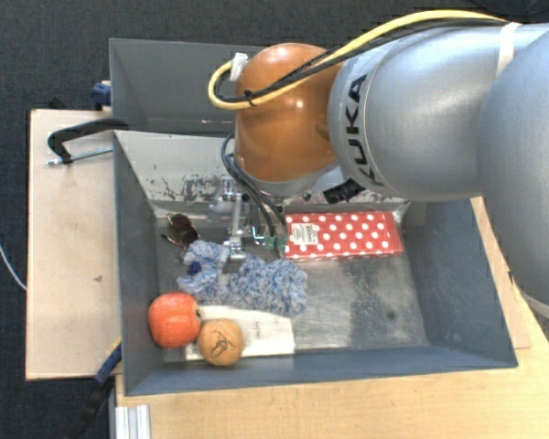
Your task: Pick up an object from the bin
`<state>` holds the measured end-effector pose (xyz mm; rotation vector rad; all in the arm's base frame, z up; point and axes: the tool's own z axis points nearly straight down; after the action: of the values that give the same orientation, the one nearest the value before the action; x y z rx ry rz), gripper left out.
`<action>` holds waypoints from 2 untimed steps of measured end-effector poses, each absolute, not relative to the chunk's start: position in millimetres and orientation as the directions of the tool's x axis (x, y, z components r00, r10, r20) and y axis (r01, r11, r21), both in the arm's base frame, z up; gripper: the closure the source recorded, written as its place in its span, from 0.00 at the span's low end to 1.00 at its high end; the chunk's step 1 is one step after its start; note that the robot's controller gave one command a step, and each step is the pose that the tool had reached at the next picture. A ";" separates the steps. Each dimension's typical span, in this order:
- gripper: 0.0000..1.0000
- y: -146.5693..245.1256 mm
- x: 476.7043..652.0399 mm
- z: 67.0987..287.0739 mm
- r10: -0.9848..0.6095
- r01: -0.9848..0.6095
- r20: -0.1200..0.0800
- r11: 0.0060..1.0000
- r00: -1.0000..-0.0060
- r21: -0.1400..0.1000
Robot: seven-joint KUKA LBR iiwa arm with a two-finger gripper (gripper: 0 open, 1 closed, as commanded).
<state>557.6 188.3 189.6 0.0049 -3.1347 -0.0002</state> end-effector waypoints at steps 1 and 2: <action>0.00 187.3 559.5 194.8 0.000 0.000 -0.002 1.000 -1.000 0.002; 0.00 167.0 557.4 138.9 0.085 0.085 -0.004 0.996 -0.996 0.003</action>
Offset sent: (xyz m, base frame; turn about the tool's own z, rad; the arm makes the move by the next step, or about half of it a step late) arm -0.0044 -0.0475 -0.1196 0.1922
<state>557.4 167.0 138.9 -0.1340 -3.1425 -0.0040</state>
